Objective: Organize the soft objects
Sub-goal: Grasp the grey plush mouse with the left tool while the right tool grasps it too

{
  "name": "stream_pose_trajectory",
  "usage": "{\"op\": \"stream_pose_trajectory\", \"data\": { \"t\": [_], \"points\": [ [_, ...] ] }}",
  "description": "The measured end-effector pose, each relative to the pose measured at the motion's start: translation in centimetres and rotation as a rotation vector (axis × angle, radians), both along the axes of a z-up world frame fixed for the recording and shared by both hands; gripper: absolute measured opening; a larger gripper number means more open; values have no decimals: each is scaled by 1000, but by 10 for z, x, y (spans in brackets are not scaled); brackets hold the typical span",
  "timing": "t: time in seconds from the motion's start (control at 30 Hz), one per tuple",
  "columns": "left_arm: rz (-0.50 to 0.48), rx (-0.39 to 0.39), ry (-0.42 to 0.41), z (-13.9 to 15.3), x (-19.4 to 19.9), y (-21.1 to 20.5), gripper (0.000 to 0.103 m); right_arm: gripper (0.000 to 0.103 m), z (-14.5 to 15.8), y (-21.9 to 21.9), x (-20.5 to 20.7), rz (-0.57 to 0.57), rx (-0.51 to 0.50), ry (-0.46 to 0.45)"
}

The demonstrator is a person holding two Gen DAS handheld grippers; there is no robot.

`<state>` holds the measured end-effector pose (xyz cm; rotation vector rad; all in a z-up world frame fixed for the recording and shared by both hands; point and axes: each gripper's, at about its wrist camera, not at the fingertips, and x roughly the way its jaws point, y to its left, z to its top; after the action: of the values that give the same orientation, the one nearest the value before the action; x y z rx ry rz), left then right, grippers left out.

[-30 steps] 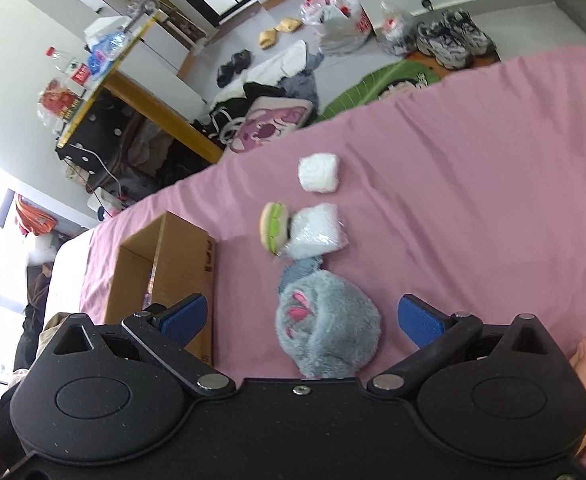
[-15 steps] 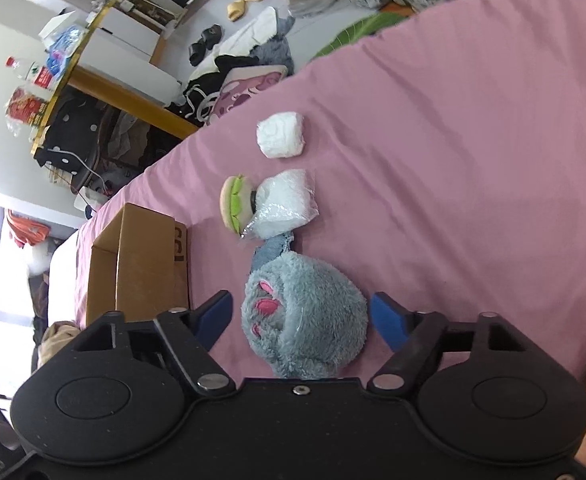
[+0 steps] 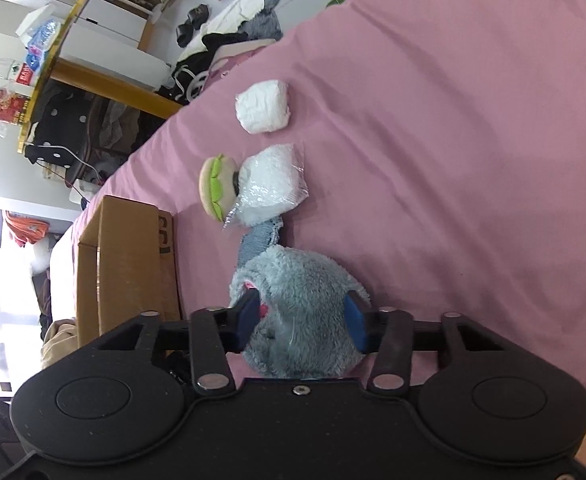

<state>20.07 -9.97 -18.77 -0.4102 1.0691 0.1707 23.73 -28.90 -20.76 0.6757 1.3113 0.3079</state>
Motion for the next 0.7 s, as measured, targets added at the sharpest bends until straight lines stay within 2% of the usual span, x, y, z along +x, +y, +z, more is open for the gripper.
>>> {"op": "stream_pose_trajectory", "data": {
  "t": [0.13,0.17,0.27,0.7],
  "points": [
    [-27,-12,19,-6,2,-7,29,31,-3,-1,2,-8,-13,4],
    [-23,-19,20,-9,1,-7,21,30,-3,0,2,-5,-13,1],
    [2,-37,11,-10,-1,-6,16,27,-2,1,-1,5,-11,-16],
    [21,7,-100,37,-15,8,14,23,25,5,-8,34,70,-136]
  ]
}}
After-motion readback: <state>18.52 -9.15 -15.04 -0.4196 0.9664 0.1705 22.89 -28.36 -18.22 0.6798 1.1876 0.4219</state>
